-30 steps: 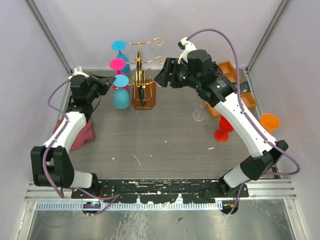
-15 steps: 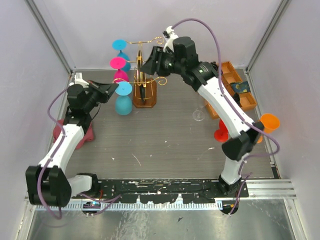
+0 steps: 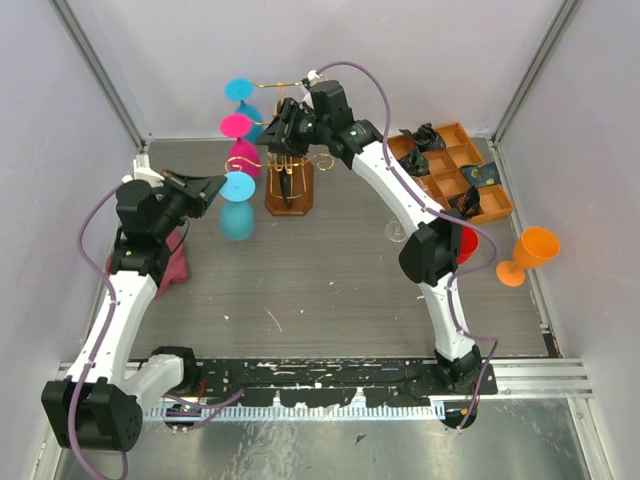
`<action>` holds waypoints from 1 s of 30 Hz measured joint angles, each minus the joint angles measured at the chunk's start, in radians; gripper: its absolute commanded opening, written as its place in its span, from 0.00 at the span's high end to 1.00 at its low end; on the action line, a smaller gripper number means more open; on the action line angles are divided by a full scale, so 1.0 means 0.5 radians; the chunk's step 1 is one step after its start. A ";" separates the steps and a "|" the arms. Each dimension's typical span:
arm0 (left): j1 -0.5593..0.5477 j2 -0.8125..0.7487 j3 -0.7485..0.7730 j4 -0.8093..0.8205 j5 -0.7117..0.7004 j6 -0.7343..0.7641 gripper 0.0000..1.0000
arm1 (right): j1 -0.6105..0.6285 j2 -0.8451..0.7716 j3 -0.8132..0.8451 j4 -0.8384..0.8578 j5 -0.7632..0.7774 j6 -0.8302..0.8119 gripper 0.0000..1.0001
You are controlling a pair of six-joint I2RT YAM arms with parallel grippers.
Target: Take the wine glass off the wine glass rack
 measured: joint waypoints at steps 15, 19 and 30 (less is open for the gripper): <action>-0.088 0.024 0.386 -0.431 -0.072 0.713 1.00 | 0.103 -0.381 -0.382 0.100 0.224 -0.242 0.52; -0.543 0.032 0.548 -0.664 -0.372 1.223 1.00 | 0.100 -0.638 -0.447 0.037 0.367 -0.383 0.51; -2.215 0.832 0.575 -0.869 -2.190 2.364 1.00 | -0.016 -1.234 -0.500 -0.112 0.905 -0.708 0.46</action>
